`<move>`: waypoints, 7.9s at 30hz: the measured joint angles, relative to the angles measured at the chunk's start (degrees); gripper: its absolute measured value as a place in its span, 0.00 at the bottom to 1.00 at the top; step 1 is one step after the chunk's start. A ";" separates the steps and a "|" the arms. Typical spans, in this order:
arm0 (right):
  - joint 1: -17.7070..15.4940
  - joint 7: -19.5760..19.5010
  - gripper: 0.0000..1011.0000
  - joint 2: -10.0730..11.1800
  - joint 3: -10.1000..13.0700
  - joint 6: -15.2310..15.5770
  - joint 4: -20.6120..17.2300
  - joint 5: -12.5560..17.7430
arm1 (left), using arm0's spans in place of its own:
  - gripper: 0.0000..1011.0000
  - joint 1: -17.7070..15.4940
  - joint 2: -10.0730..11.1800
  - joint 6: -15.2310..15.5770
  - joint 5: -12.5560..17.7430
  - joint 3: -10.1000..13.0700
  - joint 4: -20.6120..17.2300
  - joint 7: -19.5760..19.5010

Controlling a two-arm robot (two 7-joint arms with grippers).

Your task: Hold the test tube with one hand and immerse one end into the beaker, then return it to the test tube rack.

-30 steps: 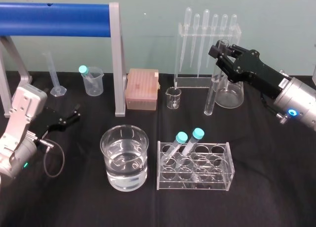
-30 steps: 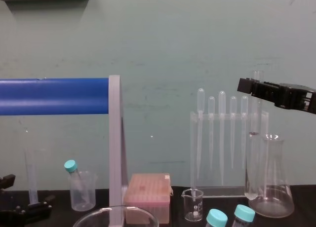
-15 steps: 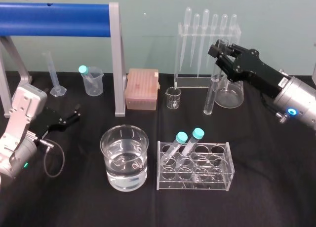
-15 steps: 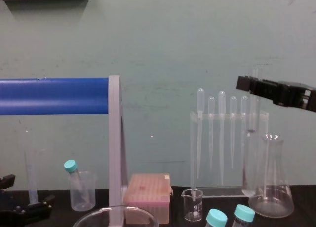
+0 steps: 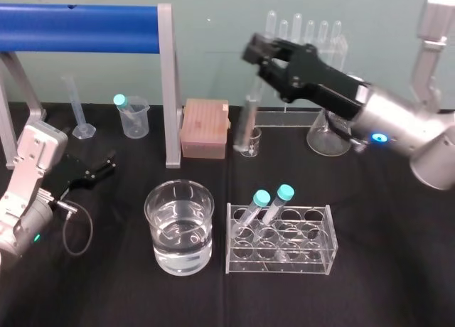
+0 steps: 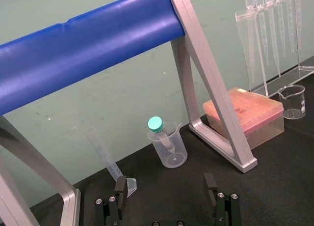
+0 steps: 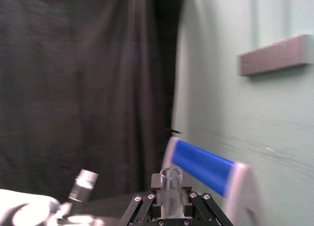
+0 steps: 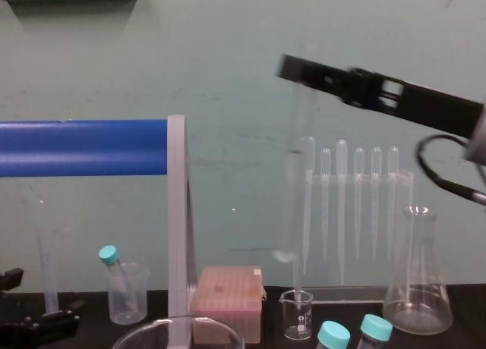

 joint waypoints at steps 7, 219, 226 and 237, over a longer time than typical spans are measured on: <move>2.94 5.87 0.22 -3.19 -4.12 1.32 1.35 2.45 | 0.99 0.00 0.00 0.00 0.00 0.00 0.00 0.00; 9.20 11.67 0.22 -8.52 -17.22 4.06 17.63 -2.66 | 0.99 0.00 0.00 0.00 0.00 0.00 0.00 0.00; 9.20 11.67 0.22 -8.52 -17.22 4.05 17.63 -2.66 | 0.99 0.00 0.00 0.00 0.00 0.00 0.00 0.00; 9.20 11.67 0.22 -8.52 -17.22 4.06 17.63 -2.66 | 0.99 0.00 0.00 0.00 0.00 0.00 0.00 0.00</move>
